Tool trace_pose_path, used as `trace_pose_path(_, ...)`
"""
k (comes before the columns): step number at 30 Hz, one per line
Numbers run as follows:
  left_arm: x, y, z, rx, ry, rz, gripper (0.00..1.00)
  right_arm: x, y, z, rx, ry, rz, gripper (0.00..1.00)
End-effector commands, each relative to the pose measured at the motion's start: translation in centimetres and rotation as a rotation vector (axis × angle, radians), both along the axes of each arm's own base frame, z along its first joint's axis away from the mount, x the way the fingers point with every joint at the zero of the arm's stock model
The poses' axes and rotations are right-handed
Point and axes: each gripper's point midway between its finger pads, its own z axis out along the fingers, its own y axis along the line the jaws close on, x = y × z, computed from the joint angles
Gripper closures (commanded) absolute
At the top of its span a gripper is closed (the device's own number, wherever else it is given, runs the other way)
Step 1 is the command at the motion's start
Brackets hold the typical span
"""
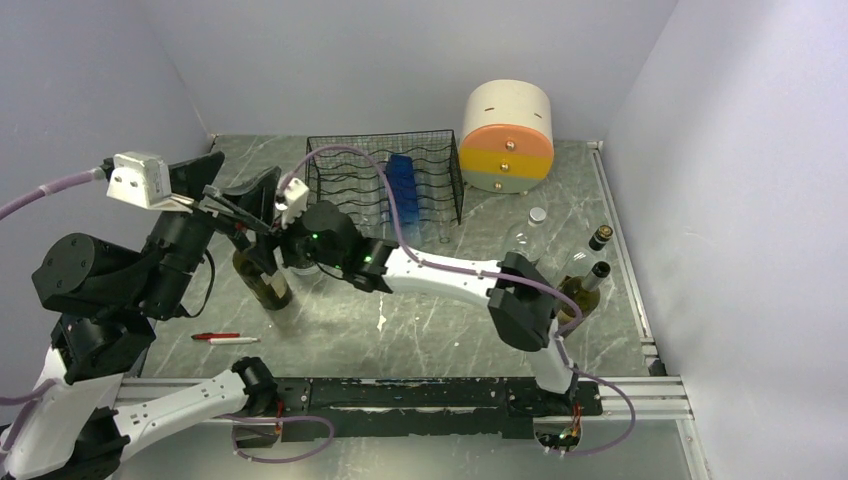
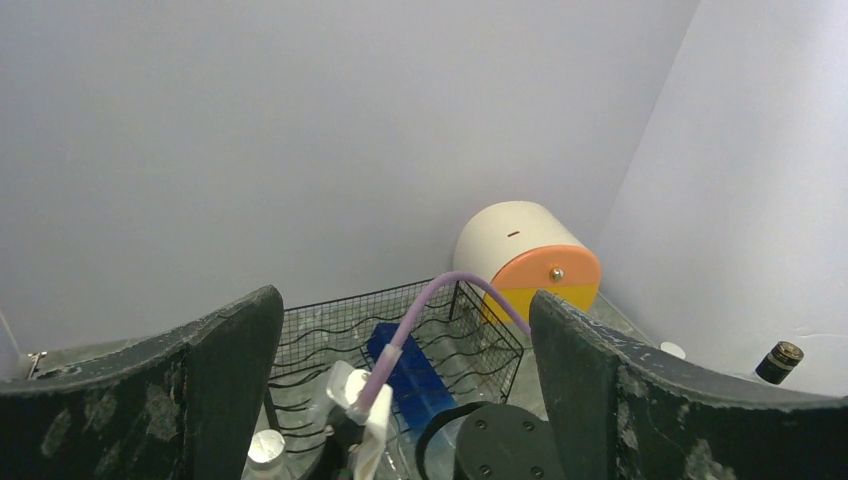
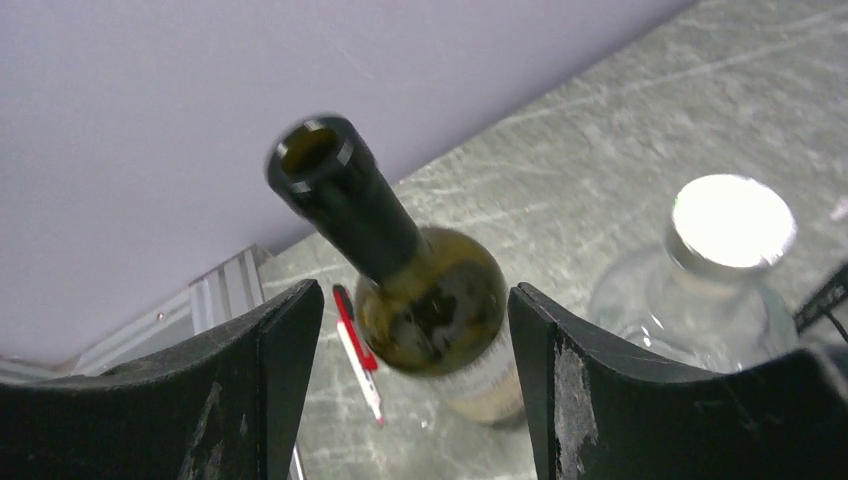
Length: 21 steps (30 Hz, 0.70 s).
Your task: Put the wine bottle on the wine rack
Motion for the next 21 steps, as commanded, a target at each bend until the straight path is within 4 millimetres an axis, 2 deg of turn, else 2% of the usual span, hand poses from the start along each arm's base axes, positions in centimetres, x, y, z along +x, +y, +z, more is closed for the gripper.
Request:
trace_pose_path(1,-0.7,0.4,0.9,-0.005,-0.028,-0.017,0.03,0.7,2.1,1.0,-0.001,-0.079,-0.019,0.28)
trace_pose_path(7,-0.8,0.5,0.5,-0.002,-0.015,-0.016,0.03,1.1,4.2,0.8,-0.016,-0.143,0.007,0.33)
trace_pose_path(13,-0.8,0.7,0.2,-0.003,-0.003,-0.013,0.03,1.6,4.8,1.1,-0.015,-0.191,-0.007,0.56)
trace_pose_path(21,-0.8,0.1,-0.5,-0.03,0.0,-0.034,0.03,0.0,2.9,3.9,0.032,-0.303,-0.075,0.9)
